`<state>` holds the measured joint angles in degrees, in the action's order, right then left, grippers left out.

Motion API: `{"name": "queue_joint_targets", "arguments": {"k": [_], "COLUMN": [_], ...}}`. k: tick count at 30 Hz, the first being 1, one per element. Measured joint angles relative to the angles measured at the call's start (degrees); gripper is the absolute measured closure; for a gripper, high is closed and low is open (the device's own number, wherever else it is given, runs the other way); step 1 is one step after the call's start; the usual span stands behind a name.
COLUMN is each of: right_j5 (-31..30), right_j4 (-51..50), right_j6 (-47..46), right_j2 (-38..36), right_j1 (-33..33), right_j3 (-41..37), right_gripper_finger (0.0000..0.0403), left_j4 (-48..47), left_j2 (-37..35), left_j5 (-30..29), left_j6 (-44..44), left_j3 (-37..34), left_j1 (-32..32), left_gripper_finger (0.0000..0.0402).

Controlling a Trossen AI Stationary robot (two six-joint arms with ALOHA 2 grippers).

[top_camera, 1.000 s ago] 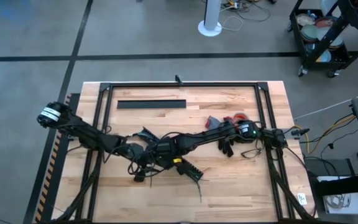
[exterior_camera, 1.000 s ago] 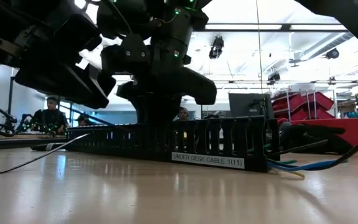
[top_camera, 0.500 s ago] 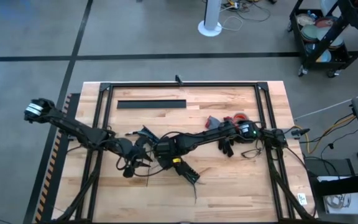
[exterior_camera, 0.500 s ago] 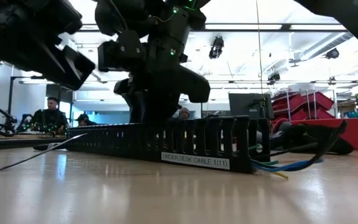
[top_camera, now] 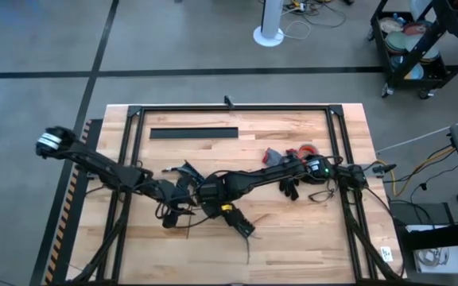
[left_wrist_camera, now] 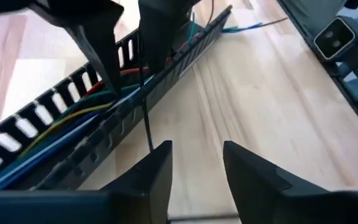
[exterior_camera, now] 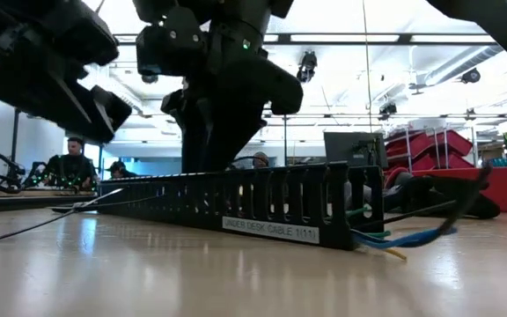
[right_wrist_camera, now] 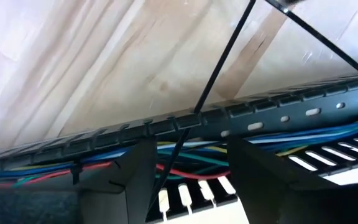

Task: Ziptie cables
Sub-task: Put the colored zip-tied cables into the black cable duct

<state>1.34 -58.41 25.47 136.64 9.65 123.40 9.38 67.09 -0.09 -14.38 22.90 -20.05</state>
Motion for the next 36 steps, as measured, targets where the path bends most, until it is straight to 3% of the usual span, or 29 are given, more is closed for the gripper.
{"name": "queue_joint_targets", "arguments": {"k": [7,12,20,29,36], "right_j5": [0.0,0.0,-0.4,-1.4,-1.5], "right_j4": [-1.4,-1.9,-4.0,-4.5,-2.6], "right_j6": [-0.6,-2.3,-6.4,-11.2,-15.6], "right_j2": [0.0,-0.1,-0.3,-0.5,-2.6], "right_j1": [0.1,0.1,0.1,0.1,-0.3], "right_j3": [1.2,2.0,2.9,2.9,2.9], "right_gripper_finger": [0.0222,0.0222,0.0222,0.0222,0.0222], "left_j4": [4.6,9.9,12.3,12.7,10.4], "left_j2": [7.9,13.9,18.2,18.3,18.3], "left_j5": [-1.6,-5.3,-7.5,-7.2,-6.3], "left_j6": [-1.3,-1.9,-3.1,-4.2,-6.3], "left_j3": [0.0,0.0,0.0,0.0,0.0], "left_j1": [0.0,0.0,0.0,0.0,0.0], "left_gripper_finger": [0.0240,0.0244,0.0291,0.0394,0.0399]}}
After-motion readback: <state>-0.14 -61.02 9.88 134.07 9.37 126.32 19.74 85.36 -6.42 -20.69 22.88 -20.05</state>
